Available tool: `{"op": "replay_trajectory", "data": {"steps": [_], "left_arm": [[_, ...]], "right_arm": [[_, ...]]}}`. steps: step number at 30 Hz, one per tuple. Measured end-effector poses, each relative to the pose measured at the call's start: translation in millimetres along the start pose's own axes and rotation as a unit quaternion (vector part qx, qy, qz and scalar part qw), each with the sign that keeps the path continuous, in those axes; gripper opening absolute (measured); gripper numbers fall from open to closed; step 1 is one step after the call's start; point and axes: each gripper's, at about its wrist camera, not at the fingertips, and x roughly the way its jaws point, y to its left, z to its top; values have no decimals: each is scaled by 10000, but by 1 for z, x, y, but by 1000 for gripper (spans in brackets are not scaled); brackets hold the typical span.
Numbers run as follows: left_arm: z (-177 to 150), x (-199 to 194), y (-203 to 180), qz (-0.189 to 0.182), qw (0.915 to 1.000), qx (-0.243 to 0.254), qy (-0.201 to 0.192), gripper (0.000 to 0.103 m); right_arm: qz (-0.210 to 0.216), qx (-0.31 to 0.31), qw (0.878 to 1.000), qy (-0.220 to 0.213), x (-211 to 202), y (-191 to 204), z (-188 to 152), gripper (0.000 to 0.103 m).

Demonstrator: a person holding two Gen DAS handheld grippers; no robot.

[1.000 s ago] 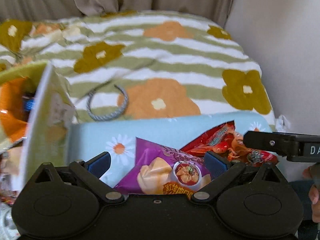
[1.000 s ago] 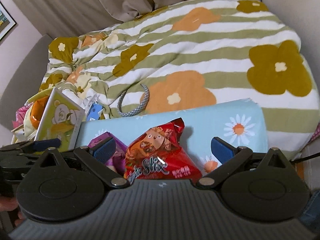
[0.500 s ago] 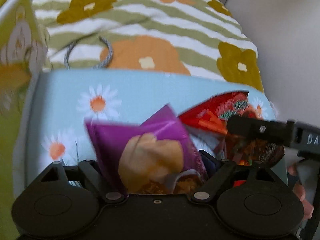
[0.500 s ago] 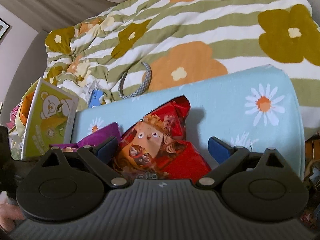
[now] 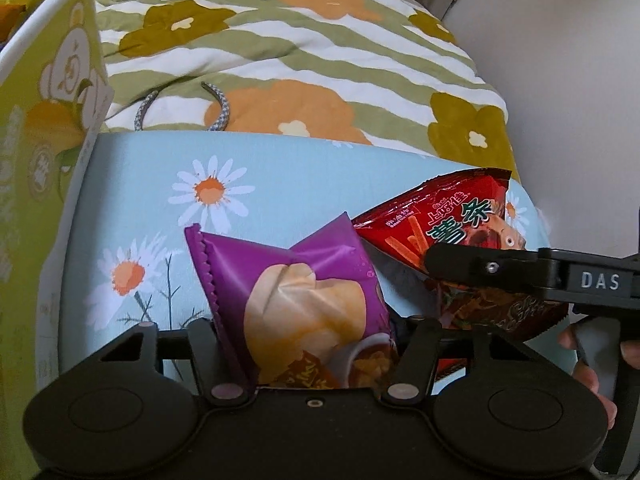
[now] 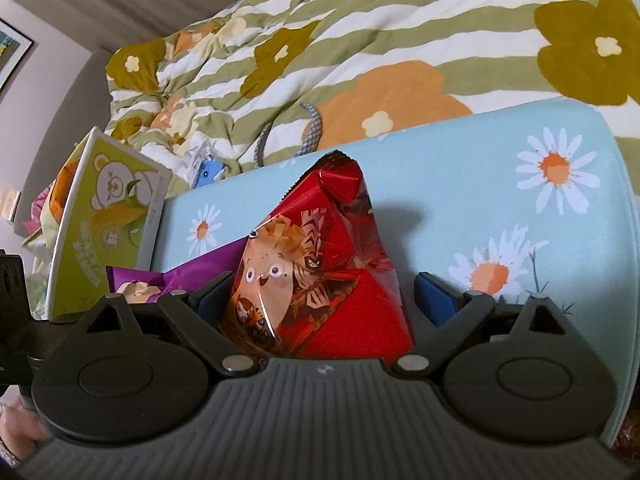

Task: Organize snacks
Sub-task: 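Grasp the purple bag with left tool while right tool grasps the red cartoon bag, then carry both bags to the cardboard box and open both tools to drop them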

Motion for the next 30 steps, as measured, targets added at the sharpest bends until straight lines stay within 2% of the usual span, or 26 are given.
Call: {"op": "replay_trajectory", "data": {"steps": [1, 3, 9, 19, 30], "left_arm": [[-1, -2, 0, 2, 10000, -15, -14, 62], [-4, -5, 1, 7, 10000, -39, -57, 62], [-9, -22, -1, 23, 9997, -75, -244, 60], [-19, -78, -18, 15, 9966, -96, -814, 59], [-37, -174, -9, 271, 9832, -235, -1788, 60]], "right_arm": [[42, -10, 10000, 20, 1, 2, 0, 102], [198, 8, 9998, 71, 2, 4, -2, 85], [89, -95, 9999, -19, -5, 12, -10, 73], [-4, 5, 9995, -320, -50, 25, -17, 72], [164, -649, 9956, -655, -107, 87, -20, 72]]}}
